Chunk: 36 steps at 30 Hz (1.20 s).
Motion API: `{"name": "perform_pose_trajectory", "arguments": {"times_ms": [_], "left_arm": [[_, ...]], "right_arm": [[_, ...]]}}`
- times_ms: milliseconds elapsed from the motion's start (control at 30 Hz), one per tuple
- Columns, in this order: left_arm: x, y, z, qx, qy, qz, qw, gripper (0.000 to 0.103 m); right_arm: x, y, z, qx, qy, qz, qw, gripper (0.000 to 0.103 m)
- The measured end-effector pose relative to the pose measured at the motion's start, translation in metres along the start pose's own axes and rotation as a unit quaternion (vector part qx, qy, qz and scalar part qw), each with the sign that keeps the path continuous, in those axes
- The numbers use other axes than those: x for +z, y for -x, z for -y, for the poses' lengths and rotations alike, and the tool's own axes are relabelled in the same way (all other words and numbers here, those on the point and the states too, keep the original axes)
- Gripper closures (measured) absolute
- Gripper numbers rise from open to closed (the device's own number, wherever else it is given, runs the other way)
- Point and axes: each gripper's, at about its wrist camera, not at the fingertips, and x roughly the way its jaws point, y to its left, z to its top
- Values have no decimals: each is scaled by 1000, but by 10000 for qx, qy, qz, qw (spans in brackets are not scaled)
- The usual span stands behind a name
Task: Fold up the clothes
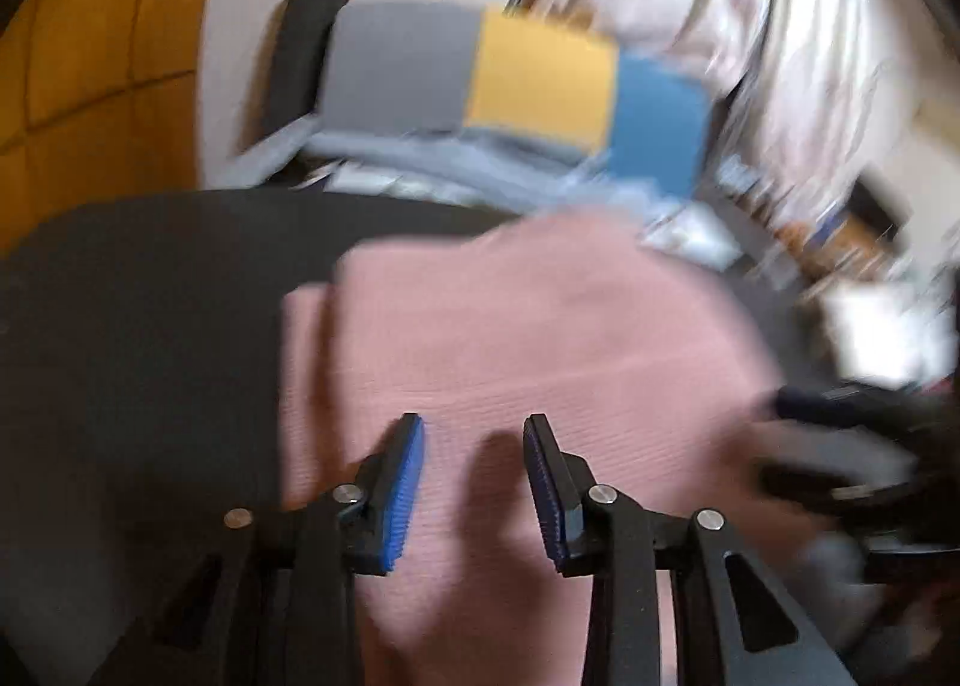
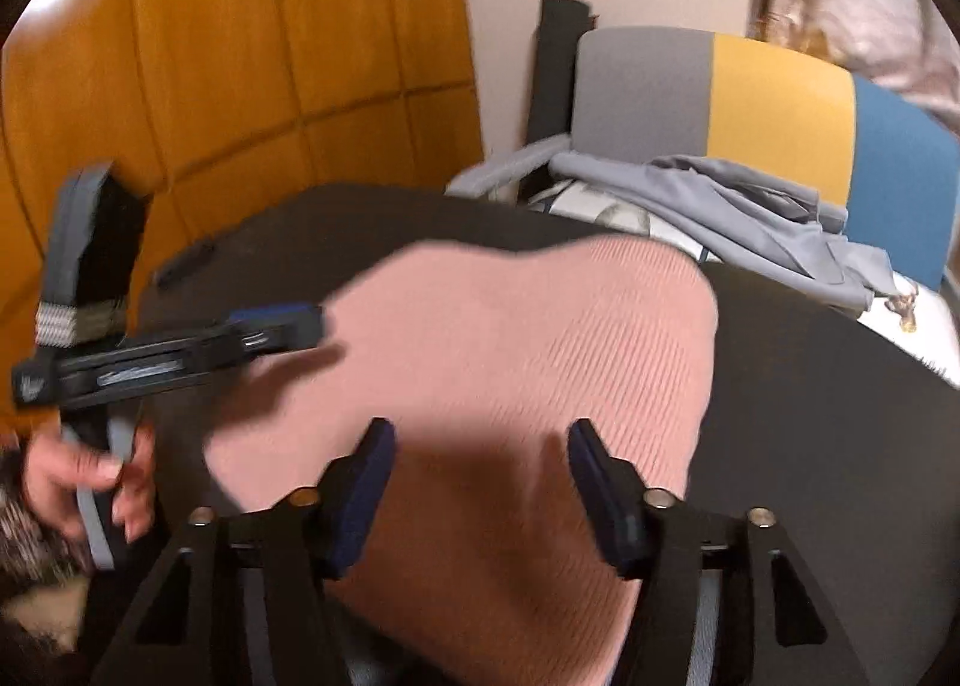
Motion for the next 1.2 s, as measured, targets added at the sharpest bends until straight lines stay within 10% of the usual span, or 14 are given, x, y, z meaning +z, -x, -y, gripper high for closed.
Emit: {"name": "perform_pose_trajectory", "arguments": {"times_ms": [300, 433, 767, 967, 1200], "left_arm": [[9, 33, -58, -635, 1037, 51, 9926, 67], [17, 21, -90, -1100, 2233, -249, 9682, 32], [15, -26, -52, -635, 1125, -1141, 9850, 20], [34, -45, -57, -273, 1146, -1147, 9864, 20], [49, -50, -36, 1021, 295, -820, 9909, 16]], "right_arm": [[-32, -1, 10, 280, -629, -202, 9974, 47], [-35, 25, 51, 421, -1869, 152, 9814, 31], [-68, -20, 79, 1183, -3195, -482, 9389, 31], [-65, -28, 78, 1371, -3207, -363, 9365, 31], [-62, -38, 71, 1463, -3145, -347, 9373, 31]]}}
